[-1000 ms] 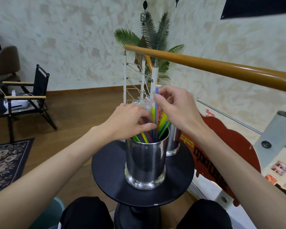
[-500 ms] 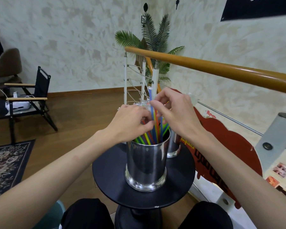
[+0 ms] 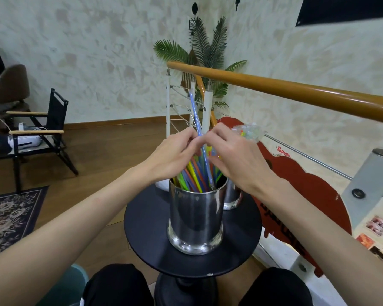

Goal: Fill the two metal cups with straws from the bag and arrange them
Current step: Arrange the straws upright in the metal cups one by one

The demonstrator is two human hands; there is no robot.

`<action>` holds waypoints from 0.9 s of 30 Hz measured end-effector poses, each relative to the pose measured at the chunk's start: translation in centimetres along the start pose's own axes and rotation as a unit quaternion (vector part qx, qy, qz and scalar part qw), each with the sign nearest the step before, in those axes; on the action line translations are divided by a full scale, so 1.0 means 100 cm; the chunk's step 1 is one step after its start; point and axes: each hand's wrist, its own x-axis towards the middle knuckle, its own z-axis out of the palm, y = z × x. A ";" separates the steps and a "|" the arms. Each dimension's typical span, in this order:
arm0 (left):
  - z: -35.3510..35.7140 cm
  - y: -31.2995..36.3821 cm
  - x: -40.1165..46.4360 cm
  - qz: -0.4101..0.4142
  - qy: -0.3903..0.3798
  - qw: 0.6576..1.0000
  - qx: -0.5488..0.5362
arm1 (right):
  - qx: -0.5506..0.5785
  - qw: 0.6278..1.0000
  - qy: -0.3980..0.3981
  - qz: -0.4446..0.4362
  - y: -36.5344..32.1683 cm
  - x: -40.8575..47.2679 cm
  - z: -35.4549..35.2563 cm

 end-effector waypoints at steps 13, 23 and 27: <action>-0.007 0.004 -0.001 0.000 -0.010 0.998 -0.057 | -0.054 0.986 0.106 -0.119 0.006 -0.004 0.018; -0.011 -0.003 -0.008 0.046 -0.007 0.998 0.030 | 0.125 0.964 0.234 -0.001 0.002 0.013 -0.012; -0.010 -0.004 -0.013 0.114 0.034 0.985 0.125 | 0.266 0.907 0.306 0.116 -0.004 0.030 -0.044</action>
